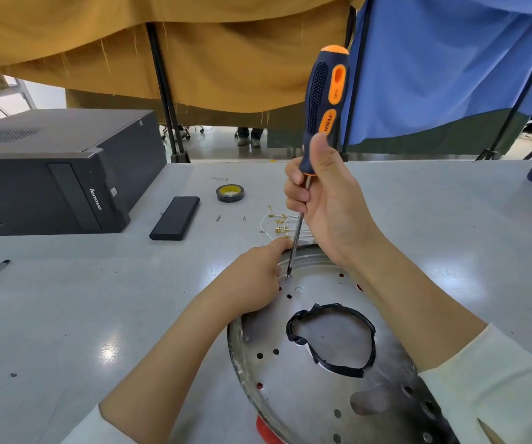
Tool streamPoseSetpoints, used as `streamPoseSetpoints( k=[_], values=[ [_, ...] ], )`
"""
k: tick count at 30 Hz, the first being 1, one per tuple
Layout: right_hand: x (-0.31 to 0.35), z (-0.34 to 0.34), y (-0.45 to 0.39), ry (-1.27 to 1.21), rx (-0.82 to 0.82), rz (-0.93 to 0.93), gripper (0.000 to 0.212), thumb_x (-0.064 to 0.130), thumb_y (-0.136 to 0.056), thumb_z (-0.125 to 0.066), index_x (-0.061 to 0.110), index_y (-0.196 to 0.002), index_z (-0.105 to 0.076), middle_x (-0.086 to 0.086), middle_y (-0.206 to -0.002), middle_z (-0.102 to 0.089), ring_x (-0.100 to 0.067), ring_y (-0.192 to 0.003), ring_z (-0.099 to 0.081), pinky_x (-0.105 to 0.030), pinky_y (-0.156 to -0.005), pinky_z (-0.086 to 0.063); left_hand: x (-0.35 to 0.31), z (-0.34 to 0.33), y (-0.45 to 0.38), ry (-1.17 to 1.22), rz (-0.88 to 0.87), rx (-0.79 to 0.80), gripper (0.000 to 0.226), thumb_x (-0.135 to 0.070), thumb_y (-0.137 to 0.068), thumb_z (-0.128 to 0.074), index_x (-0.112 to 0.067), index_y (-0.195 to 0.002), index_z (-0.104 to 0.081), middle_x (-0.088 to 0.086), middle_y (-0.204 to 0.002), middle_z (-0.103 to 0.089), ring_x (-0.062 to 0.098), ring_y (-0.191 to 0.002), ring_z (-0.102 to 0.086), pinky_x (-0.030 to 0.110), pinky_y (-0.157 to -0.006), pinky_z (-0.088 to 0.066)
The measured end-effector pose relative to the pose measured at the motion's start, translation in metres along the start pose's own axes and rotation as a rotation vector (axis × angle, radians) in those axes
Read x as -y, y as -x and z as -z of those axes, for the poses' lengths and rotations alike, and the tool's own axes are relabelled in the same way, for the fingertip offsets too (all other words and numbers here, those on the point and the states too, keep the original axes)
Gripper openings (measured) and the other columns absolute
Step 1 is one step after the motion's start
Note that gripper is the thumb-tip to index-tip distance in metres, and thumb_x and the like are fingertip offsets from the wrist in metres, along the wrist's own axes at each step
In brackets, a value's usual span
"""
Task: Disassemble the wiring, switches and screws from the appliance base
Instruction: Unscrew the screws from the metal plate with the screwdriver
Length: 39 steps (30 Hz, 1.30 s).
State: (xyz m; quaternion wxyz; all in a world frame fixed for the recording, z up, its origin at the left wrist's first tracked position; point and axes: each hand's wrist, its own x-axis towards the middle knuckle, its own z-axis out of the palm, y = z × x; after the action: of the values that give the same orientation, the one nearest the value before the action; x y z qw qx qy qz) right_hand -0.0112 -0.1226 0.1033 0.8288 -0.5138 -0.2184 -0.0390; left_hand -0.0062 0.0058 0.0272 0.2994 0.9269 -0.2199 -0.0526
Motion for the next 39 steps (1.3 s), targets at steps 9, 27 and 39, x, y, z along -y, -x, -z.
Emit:
streamPoseSetpoints(
  k=[9,27,39],
  values=[
    [-0.003,0.0,-0.001,-0.024,0.037,-0.009,0.042,0.044,-0.099,-0.028,0.01,-0.104,-0.052,0.003,-0.068,-0.042,-0.008,-0.054,-0.028,-0.022,-0.052,-0.023,0.001,-0.001,-0.001,-0.014,-0.001,0.001,0.05,-0.002,-0.09,-0.043,-0.029,-0.133,-0.039,0.002,-0.097,-0.056,0.016,-0.079,-0.048,0.026,-0.066,-0.036],
    [0.002,0.001,-0.002,0.133,-0.056,0.022,0.022,0.029,-0.092,-0.054,0.016,-0.1,-0.039,0.005,-0.064,-0.042,-0.012,-0.052,-0.033,-0.027,-0.055,-0.032,0.002,-0.001,0.0,-0.03,-0.022,-0.011,0.053,-0.004,-0.09,-0.043,-0.032,-0.135,-0.037,-0.007,-0.083,-0.049,0.008,-0.072,-0.045,0.022,-0.06,-0.033],
    [0.061,0.006,-0.015,1.308,-0.024,0.066,0.026,0.045,-0.084,-0.066,0.029,-0.068,-0.052,0.021,-0.044,-0.046,0.004,-0.044,-0.043,-0.006,-0.043,-0.031,-0.001,-0.001,0.0,-0.076,-0.013,-0.017,0.053,-0.007,-0.091,-0.044,-0.032,-0.136,-0.035,0.005,-0.106,-0.061,0.021,-0.084,-0.051,0.032,-0.073,-0.043]
  ],
)
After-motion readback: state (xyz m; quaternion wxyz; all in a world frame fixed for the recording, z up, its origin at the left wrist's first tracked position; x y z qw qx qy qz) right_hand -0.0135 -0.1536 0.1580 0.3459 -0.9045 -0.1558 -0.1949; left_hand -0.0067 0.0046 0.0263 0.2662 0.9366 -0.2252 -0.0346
